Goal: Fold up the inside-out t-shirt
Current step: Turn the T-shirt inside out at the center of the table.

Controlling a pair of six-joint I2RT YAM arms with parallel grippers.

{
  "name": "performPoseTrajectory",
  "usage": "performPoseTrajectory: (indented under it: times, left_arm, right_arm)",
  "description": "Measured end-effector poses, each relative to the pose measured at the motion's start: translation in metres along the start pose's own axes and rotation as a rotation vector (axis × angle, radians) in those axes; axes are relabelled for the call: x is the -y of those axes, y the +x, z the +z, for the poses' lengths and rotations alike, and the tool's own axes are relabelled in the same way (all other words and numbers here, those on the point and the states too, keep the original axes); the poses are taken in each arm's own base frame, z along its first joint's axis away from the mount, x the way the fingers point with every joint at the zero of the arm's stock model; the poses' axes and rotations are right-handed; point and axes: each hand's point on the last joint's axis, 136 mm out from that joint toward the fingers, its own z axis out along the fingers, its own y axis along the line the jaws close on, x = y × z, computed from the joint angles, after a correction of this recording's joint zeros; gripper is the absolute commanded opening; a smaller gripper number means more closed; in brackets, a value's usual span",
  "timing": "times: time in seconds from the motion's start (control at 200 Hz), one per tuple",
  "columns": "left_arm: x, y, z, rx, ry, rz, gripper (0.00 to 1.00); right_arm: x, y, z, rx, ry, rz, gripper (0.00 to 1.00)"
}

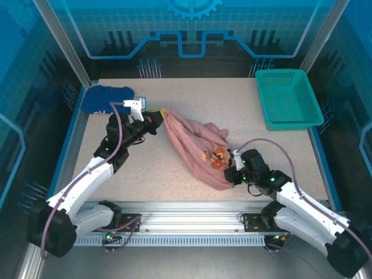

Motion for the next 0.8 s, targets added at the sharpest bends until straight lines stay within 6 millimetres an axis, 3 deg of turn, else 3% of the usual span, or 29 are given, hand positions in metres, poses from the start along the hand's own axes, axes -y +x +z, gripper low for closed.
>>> performPoseTrajectory:
  times: [0.105, 0.235, 0.345, 0.515, 0.645, 0.745, 0.8]
  left_arm:
    - [0.017, -0.007, 0.007, 0.010, 0.106, 0.028, 0.00]
    - [0.032, -0.007, 0.009, 0.003, 0.203, 0.052, 0.00]
    - [0.041, -0.007, 0.009, -0.001, 0.259, 0.067, 0.00]
    - [0.050, -0.008, 0.006, 0.002, 0.307, 0.083, 0.00]
    - [0.051, -0.007, 0.006, -0.004, 0.317, 0.082, 0.00]
    - [0.052, -0.007, 0.006, -0.006, 0.324, 0.083, 0.00]
    - [0.053, -0.007, 0.005, -0.007, 0.327, 0.083, 0.00]
  right_arm:
    - [-0.022, -0.021, -0.007, 0.041, -0.043, -0.110, 0.49]
    - [-0.037, -0.074, -0.029, 0.232, -0.081, -0.168, 0.56]
    - [-0.034, -0.109, -0.028, 0.314, -0.085, -0.148, 0.57]
    - [-0.014, -0.150, 0.013, 0.292, -0.083, -0.059, 0.66]
    - [-0.023, -0.169, 0.045, 0.269, -0.159, -0.045, 0.72]
    - [-0.034, -0.190, 0.064, 0.277, -0.226, -0.051, 0.69]
    - [-0.041, -0.204, 0.073, 0.290, -0.261, -0.063, 0.61]
